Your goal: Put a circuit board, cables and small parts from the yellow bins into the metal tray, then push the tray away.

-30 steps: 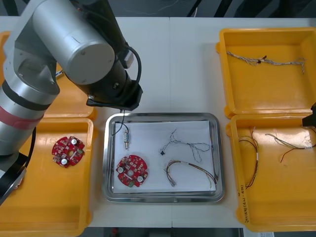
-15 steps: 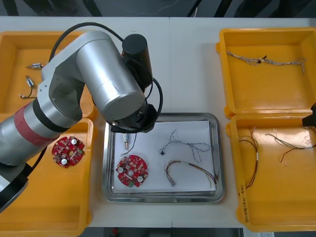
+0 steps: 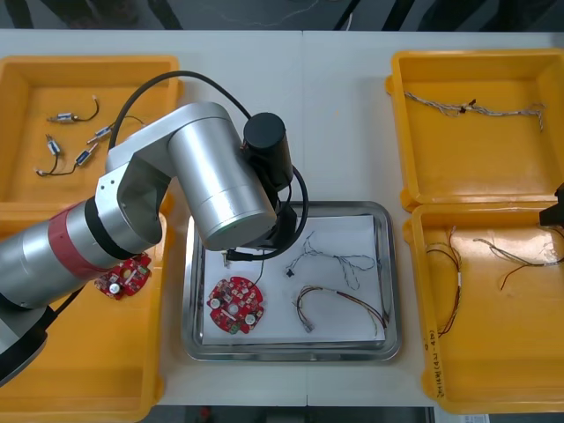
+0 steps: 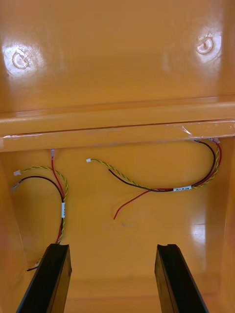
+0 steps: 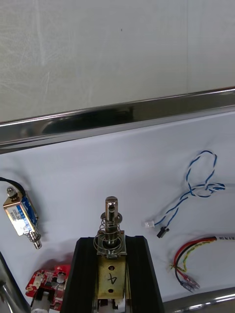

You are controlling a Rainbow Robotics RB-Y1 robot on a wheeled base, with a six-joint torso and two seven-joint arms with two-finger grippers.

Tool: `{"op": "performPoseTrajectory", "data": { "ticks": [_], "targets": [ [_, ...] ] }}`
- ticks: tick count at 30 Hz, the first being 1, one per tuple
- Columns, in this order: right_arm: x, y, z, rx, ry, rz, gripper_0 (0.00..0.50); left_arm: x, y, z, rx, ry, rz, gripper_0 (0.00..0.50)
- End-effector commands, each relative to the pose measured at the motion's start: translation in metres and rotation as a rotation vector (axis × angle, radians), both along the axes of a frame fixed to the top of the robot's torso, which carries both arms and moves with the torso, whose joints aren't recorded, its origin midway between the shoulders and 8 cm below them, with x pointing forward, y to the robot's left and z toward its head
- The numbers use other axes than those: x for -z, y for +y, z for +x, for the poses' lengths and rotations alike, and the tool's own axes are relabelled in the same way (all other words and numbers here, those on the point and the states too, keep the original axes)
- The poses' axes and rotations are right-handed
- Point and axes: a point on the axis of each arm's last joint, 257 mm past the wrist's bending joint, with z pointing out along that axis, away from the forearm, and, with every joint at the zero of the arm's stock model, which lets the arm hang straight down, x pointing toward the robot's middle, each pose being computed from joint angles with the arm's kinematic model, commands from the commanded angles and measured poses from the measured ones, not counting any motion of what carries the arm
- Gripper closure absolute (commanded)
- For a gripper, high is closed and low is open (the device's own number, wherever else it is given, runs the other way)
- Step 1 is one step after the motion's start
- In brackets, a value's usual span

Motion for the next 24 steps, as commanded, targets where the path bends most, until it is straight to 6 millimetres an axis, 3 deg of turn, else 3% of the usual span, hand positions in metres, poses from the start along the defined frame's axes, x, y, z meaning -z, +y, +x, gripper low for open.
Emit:
{"op": "performPoseTrajectory", "data": {
  "ticks": [1,13,24],
  "targets": [
    [-0.017,-0.014,-0.002,0.035,-0.034,-0.029,0.000,0.019,0.013,0.007,0.011,-0.011,0.045,0.500],
    [-0.017,-0.013,-0.002,0.039,-0.034,-0.023,0.000,0.043,0.026,0.014,0.011,-0.017,0.069,0.500],
    [-0.017,-0.014,-0.002,0.043,-0.034,-0.024,0.000,0.046,0.030,0.014,0.008,-0.020,0.073,0.500]
  ]
}}
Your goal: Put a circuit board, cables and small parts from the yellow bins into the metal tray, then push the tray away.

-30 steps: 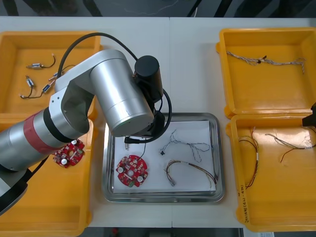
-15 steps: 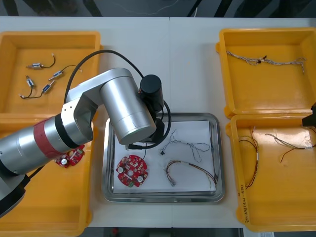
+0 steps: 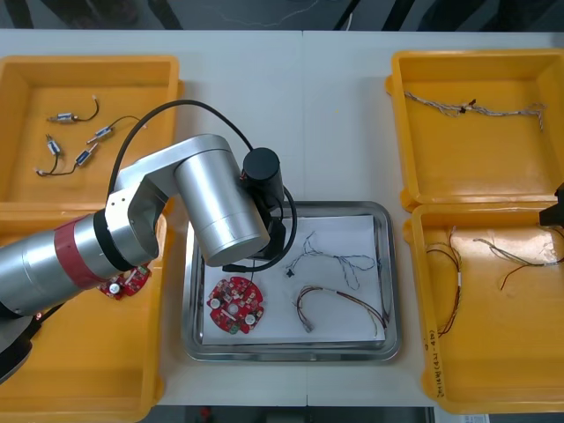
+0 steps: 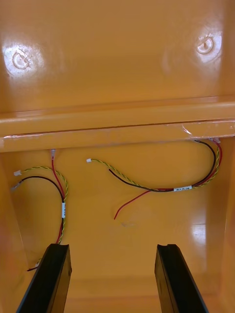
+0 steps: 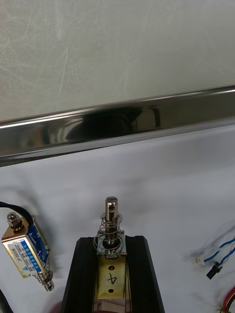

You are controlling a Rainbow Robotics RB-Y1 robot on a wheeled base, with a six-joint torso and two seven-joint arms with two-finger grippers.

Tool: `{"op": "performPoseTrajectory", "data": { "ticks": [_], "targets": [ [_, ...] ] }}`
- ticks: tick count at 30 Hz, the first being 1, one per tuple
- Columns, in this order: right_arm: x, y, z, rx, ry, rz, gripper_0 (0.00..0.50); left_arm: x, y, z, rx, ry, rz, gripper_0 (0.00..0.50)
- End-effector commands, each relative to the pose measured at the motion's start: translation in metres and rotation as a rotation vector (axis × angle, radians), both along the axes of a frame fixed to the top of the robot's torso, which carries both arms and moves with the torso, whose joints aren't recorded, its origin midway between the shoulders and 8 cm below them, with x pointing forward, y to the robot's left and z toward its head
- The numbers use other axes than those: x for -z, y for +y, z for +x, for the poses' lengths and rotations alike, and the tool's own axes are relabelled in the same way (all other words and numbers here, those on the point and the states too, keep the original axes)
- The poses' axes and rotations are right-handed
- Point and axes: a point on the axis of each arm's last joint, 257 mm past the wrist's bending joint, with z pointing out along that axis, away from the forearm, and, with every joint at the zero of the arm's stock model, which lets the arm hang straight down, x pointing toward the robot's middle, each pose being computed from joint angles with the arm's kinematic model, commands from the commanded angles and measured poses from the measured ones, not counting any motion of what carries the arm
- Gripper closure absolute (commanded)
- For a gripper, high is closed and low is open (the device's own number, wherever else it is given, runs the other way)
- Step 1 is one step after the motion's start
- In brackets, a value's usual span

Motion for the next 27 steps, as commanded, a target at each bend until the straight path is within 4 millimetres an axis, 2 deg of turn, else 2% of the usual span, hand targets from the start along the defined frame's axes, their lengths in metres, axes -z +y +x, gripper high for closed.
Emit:
{"op": "performPoseTrajectory", "data": {
  "ticks": [1,3,4,5,19,22,27],
  "targets": [
    [-0.017,-0.014,-0.002,0.041,-0.036,-0.026,0.000,0.005,0.012,0.002,0.016,-0.012,0.026,0.494],
    [-0.017,-0.014,-0.002,0.042,-0.035,-0.027,0.000,0.004,0.012,0.003,0.014,-0.014,0.027,0.328],
    [-0.017,-0.014,-0.002,0.043,-0.035,-0.026,0.000,0.004,0.012,0.002,0.013,-0.015,0.025,0.143],
    [-0.017,-0.014,-0.002,0.042,-0.034,-0.025,0.000,0.004,0.012,0.003,0.011,-0.018,0.024,0.008],
    [-0.017,-0.013,-0.003,0.049,-0.034,-0.017,0.000,-0.006,0.005,0.006,0.014,-0.042,-0.008,0.000],
    [-0.016,-0.012,-0.003,0.048,-0.033,-0.014,0.000,-0.014,0.004,0.005,0.008,-0.038,-0.024,0.000],
    [-0.016,-0.011,-0.003,0.047,-0.031,-0.008,0.000,-0.041,0.009,0.004,-0.013,-0.019,-0.040,0.000]
  ]
}}
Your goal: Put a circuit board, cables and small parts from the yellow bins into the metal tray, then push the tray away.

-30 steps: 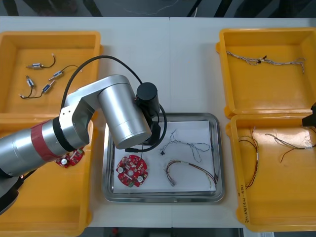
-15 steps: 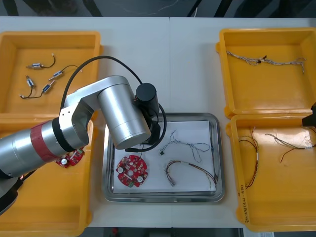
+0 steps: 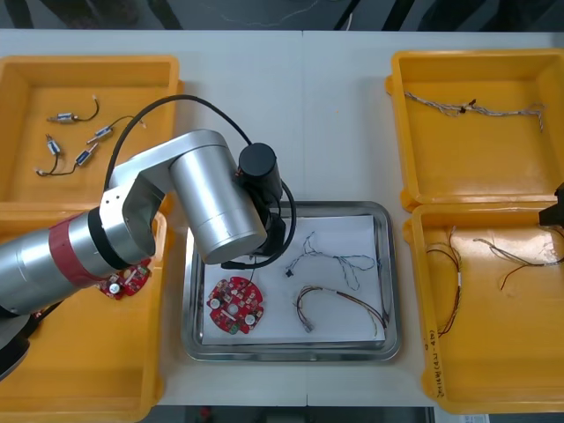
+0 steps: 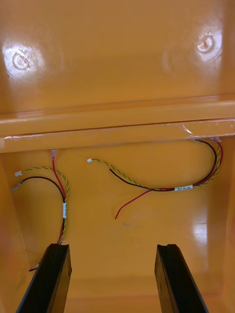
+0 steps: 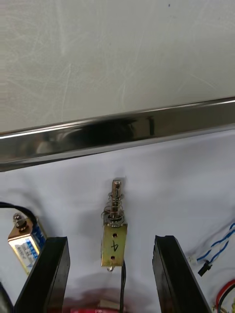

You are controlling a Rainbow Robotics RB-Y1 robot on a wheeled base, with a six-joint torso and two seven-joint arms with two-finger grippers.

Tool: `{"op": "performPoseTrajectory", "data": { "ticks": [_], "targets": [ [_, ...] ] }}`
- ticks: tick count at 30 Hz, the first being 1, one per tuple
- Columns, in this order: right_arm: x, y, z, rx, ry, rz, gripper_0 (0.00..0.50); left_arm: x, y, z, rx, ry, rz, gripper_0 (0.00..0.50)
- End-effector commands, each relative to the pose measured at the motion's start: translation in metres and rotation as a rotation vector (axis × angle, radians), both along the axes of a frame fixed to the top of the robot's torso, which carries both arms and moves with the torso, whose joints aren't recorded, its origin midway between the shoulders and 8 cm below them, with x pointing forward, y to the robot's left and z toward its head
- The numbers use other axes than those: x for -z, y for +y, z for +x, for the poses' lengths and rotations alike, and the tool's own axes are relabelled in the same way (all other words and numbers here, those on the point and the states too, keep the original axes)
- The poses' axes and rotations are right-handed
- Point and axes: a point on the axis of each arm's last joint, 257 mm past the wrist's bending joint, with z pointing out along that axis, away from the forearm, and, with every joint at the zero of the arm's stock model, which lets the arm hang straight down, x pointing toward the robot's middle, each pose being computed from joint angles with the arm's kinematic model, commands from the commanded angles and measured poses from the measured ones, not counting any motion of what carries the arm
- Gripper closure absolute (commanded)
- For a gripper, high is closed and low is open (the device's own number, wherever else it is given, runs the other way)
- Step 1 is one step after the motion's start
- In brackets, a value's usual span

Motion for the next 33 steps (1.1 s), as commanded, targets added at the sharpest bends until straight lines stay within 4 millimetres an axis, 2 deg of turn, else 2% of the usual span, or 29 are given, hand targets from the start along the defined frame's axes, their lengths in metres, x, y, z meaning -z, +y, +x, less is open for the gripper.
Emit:
{"op": "performPoseTrajectory", "data": {
  "ticks": [1,8,14,24,30,33],
  "targets": [
    [-0.016,-0.011,-0.003,0.041,-0.031,-0.015,0.000,-0.037,0.011,0.002,-0.018,0.001,-0.029,0.000],
    [-0.017,-0.008,-0.004,0.034,-0.031,-0.009,0.000,-0.074,0.023,0.001,-0.043,0.021,-0.043,0.000],
    [-0.017,-0.004,-0.004,0.020,-0.032,-0.008,0.000,-0.108,0.046,0.006,-0.072,0.034,-0.042,0.000],
    [-0.018,-0.001,-0.006,0.005,-0.028,-0.009,0.000,-0.155,0.111,0.014,-0.051,0.029,-0.008,0.000],
    [-0.021,0.015,-0.008,-0.061,-0.032,-0.051,0.000,-0.175,0.150,0.015,-0.074,0.019,-0.010,0.000],
    [-0.021,0.030,-0.009,-0.105,-0.032,-0.062,0.000,-0.181,0.168,0.015,-0.090,0.014,-0.020,0.000]
  ]
}}
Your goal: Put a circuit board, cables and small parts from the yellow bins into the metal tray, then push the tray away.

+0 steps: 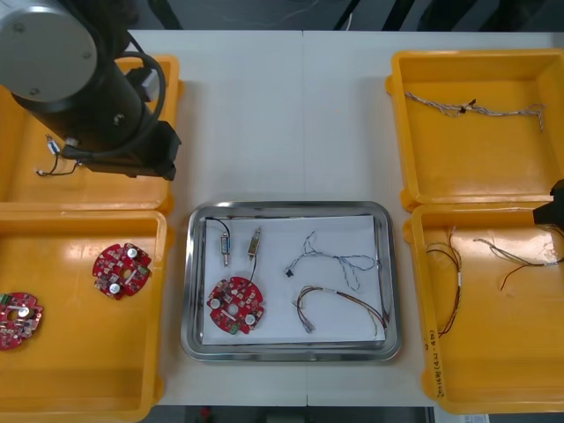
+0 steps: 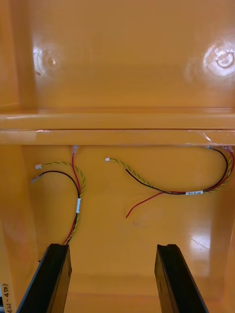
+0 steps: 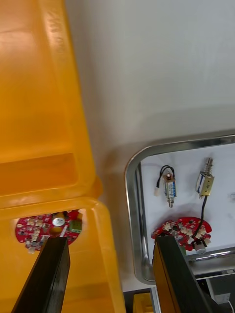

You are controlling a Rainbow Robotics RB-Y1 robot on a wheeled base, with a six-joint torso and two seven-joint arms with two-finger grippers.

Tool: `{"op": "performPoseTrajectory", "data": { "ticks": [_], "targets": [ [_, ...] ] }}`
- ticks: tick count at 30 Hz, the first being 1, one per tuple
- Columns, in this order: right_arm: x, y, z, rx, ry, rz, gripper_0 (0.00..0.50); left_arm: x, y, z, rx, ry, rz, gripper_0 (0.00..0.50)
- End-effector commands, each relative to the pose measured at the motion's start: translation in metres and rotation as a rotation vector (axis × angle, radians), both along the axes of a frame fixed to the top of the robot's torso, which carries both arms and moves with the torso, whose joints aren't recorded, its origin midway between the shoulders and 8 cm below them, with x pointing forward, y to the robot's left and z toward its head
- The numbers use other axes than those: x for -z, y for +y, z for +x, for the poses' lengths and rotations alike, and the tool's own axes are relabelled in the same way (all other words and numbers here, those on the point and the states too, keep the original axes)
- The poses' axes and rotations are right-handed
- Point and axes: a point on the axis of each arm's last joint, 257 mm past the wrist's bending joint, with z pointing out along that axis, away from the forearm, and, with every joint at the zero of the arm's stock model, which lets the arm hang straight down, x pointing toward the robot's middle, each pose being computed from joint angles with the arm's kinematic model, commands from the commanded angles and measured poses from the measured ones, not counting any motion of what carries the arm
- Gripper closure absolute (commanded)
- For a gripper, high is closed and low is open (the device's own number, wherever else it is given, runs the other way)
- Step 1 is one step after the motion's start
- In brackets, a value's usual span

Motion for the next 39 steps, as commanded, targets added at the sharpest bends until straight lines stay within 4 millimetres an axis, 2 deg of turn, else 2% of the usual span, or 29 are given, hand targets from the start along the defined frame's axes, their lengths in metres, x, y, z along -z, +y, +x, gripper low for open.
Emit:
{"op": "performPoseTrajectory", "data": {
  "ticks": [1,6,8,13,20,32,35,39],
  "targets": [
    [-0.009,0.017,-0.004,-0.044,-0.010,-0.052,0.000,-0.037,0.040,0.005,-0.062,-0.072,-0.009,0.000],
    [-0.009,0.049,-0.004,-0.149,-0.011,-0.076,0.000,-0.041,0.071,0.003,-0.055,-0.085,-0.004,0.000],
    [-0.010,0.068,-0.003,-0.211,-0.014,-0.093,0.000,-0.044,0.085,0.003,-0.047,-0.097,-0.001,0.000],
    [-0.007,0.103,-0.006,-0.321,-0.010,-0.121,0.000,-0.049,0.107,0.001,-0.038,-0.120,-0.006,0.000],
    [0.002,0.148,-0.015,-0.487,0.009,-0.178,0.000,-0.038,0.134,-0.011,-0.017,-0.131,0.036,0.000],
    [0.032,0.199,-0.038,-0.697,0.068,-0.260,0.000,-0.016,0.160,-0.042,-0.039,-0.125,0.057,0.000],
    [0.035,0.216,-0.040,-0.740,0.056,-0.265,0.000,-0.013,0.163,-0.051,-0.037,-0.129,0.066,0.000],
    [0.040,0.248,-0.050,-0.820,0.046,-0.262,0.000,-0.011,0.172,-0.062,-0.051,-0.138,0.074,0.000]
  ]
}}
